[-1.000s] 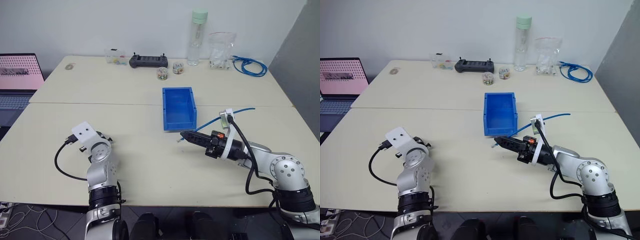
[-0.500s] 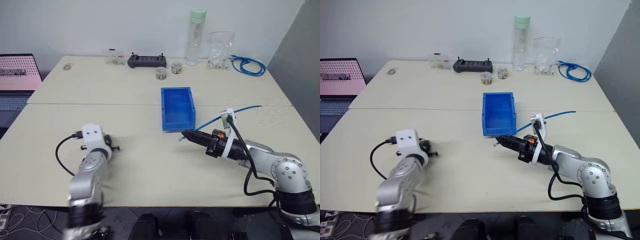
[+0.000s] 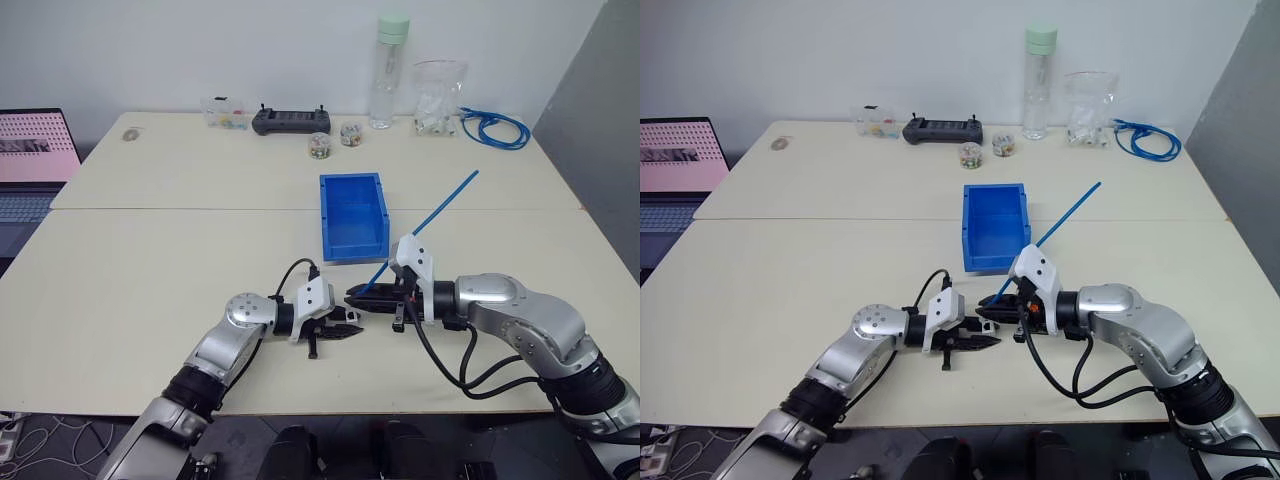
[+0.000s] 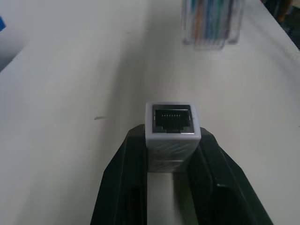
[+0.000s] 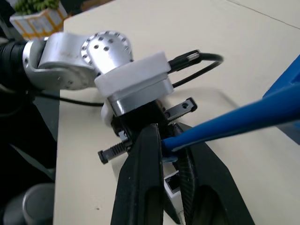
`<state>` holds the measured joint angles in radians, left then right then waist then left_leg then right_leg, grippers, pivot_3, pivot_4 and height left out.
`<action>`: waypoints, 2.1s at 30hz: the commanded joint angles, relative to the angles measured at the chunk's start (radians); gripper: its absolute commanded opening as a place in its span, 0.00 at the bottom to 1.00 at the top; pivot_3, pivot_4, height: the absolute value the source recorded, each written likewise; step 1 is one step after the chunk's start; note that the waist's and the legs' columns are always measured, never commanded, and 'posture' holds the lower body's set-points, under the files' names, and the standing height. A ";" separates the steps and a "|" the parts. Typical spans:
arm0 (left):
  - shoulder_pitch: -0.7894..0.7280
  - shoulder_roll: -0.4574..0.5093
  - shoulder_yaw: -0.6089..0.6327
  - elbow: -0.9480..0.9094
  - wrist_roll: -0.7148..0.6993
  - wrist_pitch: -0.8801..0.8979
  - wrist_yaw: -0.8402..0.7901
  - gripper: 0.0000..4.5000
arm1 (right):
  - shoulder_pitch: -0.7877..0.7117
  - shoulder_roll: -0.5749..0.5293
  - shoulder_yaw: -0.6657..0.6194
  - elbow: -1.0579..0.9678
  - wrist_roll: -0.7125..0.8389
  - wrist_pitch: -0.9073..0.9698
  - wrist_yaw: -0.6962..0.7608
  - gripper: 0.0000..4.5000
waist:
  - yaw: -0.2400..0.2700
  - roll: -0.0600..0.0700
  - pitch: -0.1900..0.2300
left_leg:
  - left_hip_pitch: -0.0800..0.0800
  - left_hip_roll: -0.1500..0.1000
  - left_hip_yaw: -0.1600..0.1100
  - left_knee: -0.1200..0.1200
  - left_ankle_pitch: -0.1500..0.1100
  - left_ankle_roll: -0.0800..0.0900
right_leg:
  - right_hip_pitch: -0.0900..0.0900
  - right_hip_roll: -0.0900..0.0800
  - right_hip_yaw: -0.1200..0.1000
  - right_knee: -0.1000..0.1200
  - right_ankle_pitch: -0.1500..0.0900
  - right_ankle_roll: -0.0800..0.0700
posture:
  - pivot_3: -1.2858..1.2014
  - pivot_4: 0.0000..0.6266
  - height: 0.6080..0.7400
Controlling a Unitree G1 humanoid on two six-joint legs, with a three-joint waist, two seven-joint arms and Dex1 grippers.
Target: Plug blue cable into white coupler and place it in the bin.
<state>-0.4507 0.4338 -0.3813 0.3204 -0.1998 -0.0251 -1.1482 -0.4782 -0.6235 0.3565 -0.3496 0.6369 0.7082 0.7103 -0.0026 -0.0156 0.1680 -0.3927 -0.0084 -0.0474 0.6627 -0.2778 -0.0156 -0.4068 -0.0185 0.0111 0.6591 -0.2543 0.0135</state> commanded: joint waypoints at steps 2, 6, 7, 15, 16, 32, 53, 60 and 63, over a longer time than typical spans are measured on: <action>-0.003 -0.023 -0.014 0.093 0.030 -0.074 -0.074 0.18 | 0.013 0.017 0.014 0.018 -0.098 -0.069 0.048 0.04 | 0.000 0.000 0.000 | 0.000 0.000 0.000 0.000 0.000 0.000 | 0.000 0.000 0.000 0.001 0.000 0.000 | 0.52 0.24 1.00; 0.007 -0.030 -0.003 0.087 0.020 -0.063 -0.096 0.18 | 0.033 0.021 0.025 0.027 -0.156 -0.093 0.075 0.04 | -0.001 0.000 0.000 | 0.000 0.000 0.000 0.000 0.000 0.000 | 0.000 0.000 0.000 0.001 0.000 0.000 | 0.52 0.24 1.00; 0.008 -0.031 0.000 0.083 0.019 -0.059 -0.098 0.18 | 0.038 0.022 0.029 0.029 -0.169 -0.100 0.083 0.04 | -0.001 0.000 0.000 | 0.001 0.000 0.000 0.000 0.000 0.000 | 0.000 0.000 0.000 0.001 0.000 0.000 | 0.52 0.24 1.00; 0.025 -0.029 0.017 0.049 0.025 -0.019 -0.104 0.18 | 0.054 0.031 0.062 0.064 -0.255 -0.143 0.144 0.04 | -0.003 0.000 -0.001 | 0.002 0.000 0.000 0.000 0.000 0.000 | 0.001 0.000 0.000 0.003 0.000 0.000 | 0.52 0.24 1.00; 0.027 -0.028 0.017 0.045 0.028 -0.015 -0.103 0.18 | 0.053 0.030 0.068 0.067 -0.268 -0.150 0.151 0.04 | -0.003 0.000 -0.001 | 0.002 0.000 0.000 0.000 0.000 0.000 | 0.001 0.000 0.000 0.003 0.000 0.000 | 0.52 0.24 1.00; 0.019 -0.022 0.014 -0.077 0.076 0.089 -0.057 0.18 | -0.005 0.029 0.121 0.141 -0.376 -0.142 0.251 0.04 | -0.006 0.001 -0.002 | 0.007 0.000 0.000 0.000 0.000 0.000 | 0.003 0.000 0.001 0.004 0.000 0.001 | 0.52 0.24 1.00; 0.028 0.002 0.014 -0.067 0.121 0.070 -0.060 0.18 | -0.015 -0.001 0.101 0.144 -0.389 -0.116 0.299 0.04 | -0.005 0.000 -0.003 | 0.008 0.000 0.000 0.000 0.000 0.000 | 0.005 0.000 0.002 0.004 -0.002 0.004 | 0.52 0.24 1.00; 0.024 -0.005 0.011 -0.056 0.125 0.063 -0.057 0.18 | -0.033 0.009 0.118 0.175 -0.422 -0.133 0.286 0.04 | -0.005 0.000 -0.003 | 0.009 0.000 0.000 0.000 0.000 0.000 | 0.005 0.000 0.002 0.004 -0.002 0.004 | 0.52 0.24 1.00; 0.023 -0.011 0.008 -0.059 0.126 0.064 -0.051 0.18 | -0.033 0.028 0.147 0.184 -0.449 -0.131 0.270 0.04 | -0.005 0.000 -0.004 | 0.009 0.000 0.000 0.000 0.000 0.000 | 0.005 0.000 0.002 0.004 -0.002 0.004 | 0.52 0.24 1.00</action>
<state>-0.4298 0.4233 -0.3520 0.2493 -0.1019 0.0344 -1.2075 -0.5241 -0.5879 0.4611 -0.2175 0.2521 0.5532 1.0013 -0.0074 -0.0153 0.1639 -0.3839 -0.0083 -0.0470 0.6627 -0.2778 -0.0156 -0.4022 -0.0186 0.0130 0.6637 -0.2564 0.0174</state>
